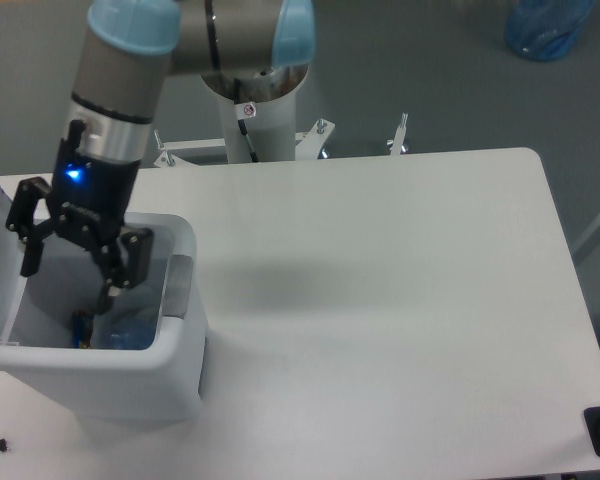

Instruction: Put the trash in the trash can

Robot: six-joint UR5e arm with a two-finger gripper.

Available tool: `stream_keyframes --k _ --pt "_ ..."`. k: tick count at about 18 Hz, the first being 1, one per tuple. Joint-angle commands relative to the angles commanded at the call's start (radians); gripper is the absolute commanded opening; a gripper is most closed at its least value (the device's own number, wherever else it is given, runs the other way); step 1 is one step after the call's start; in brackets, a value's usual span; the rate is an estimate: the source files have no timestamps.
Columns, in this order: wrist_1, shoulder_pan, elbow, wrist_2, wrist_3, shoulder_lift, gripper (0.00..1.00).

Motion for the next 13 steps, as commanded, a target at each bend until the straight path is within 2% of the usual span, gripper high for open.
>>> stream_keyframes --k 3,8,13 --pt "-0.002 0.094 -0.003 -0.006 -0.017 0.020 1.00" --pt "-0.011 0.218 0.000 0.012 0.038 0.046 1.00" --pt "-0.136 0.272 -0.008 0.073 0.280 0.094 1.00"
